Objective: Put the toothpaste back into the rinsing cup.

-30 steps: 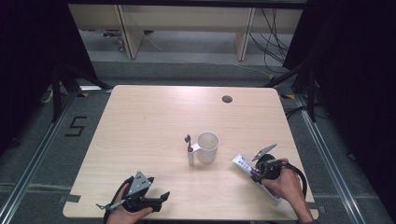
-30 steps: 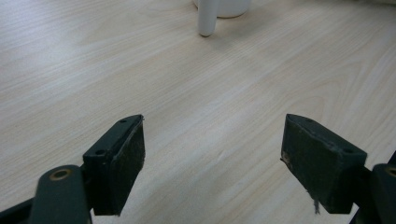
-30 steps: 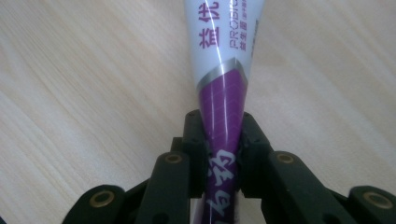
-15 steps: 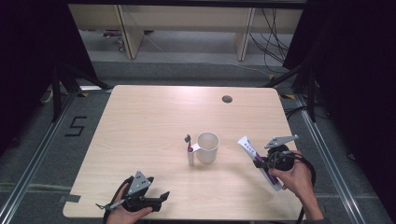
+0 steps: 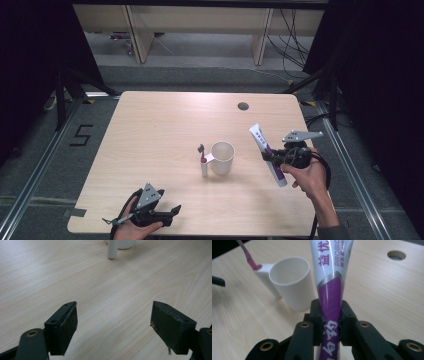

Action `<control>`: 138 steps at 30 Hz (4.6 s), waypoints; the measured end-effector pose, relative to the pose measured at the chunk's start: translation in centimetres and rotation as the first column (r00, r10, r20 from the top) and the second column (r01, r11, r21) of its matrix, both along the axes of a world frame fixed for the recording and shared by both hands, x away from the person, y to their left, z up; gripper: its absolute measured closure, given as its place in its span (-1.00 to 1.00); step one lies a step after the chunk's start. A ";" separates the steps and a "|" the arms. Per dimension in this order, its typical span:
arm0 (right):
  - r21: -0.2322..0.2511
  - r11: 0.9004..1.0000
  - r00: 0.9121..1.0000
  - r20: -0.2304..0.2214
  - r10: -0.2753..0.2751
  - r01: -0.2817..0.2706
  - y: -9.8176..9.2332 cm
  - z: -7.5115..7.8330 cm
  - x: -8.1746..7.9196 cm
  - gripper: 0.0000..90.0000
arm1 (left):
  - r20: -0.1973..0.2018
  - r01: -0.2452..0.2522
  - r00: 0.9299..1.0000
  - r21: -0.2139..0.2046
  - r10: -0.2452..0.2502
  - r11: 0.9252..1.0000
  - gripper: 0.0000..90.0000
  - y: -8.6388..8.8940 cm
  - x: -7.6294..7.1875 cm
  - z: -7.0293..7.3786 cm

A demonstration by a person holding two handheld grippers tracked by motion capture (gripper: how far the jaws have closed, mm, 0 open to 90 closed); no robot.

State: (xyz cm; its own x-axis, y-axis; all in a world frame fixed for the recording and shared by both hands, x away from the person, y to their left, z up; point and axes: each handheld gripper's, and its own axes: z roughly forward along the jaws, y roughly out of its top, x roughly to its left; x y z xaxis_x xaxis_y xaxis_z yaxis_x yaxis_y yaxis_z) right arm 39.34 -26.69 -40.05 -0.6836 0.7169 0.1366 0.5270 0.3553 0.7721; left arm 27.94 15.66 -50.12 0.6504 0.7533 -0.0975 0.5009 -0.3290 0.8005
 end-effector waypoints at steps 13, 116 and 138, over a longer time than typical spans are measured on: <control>0.097 0.995 0.997 0.071 0.026 -0.033 2.8 1.9 2.2 0.72 | -0.006 -0.004 1.000 -0.006 0.004 1.000 -0.52 -0.1 0.0 -0.1; 0.076 0.991 0.989 0.106 0.104 -0.112 11.6 -5.1 4.1 0.66 | -0.003 0.029 1.000 0.019 -0.029 0.999 -0.53 -0.1 -0.1 0.0; 0.139 0.985 0.991 0.096 0.090 -0.103 9.2 -3.1 2.2 0.17 | -0.002 0.032 1.000 0.018 -0.031 0.999 -0.53 -0.2 -0.2 -0.1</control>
